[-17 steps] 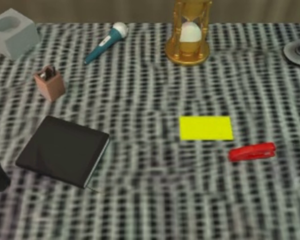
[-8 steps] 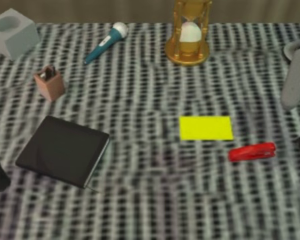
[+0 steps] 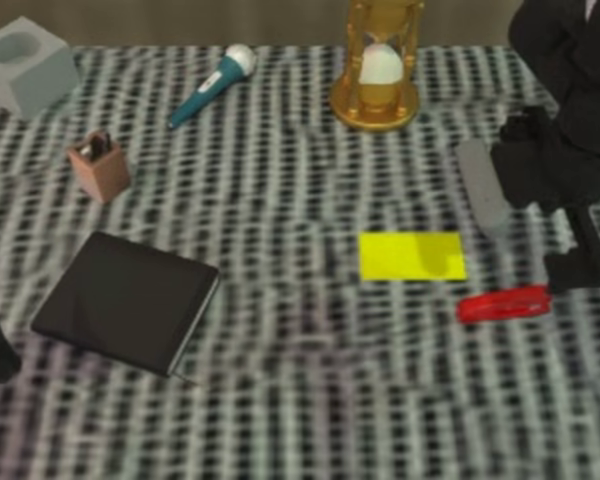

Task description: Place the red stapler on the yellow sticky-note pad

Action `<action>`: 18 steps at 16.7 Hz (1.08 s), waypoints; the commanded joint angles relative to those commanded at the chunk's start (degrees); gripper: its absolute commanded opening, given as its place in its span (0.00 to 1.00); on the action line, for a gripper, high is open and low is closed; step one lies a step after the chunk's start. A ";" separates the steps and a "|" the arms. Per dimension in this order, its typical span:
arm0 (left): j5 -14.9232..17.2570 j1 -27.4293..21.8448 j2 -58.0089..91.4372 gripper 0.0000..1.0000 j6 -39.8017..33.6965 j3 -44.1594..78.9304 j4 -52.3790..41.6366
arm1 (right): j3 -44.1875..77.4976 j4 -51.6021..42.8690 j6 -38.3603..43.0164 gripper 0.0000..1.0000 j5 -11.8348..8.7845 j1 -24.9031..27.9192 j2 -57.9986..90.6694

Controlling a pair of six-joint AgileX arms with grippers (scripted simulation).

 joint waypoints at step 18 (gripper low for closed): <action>0.00 0.00 0.00 1.00 0.00 0.00 0.00 | -10.08 18.33 -2.10 1.00 -0.05 0.78 10.32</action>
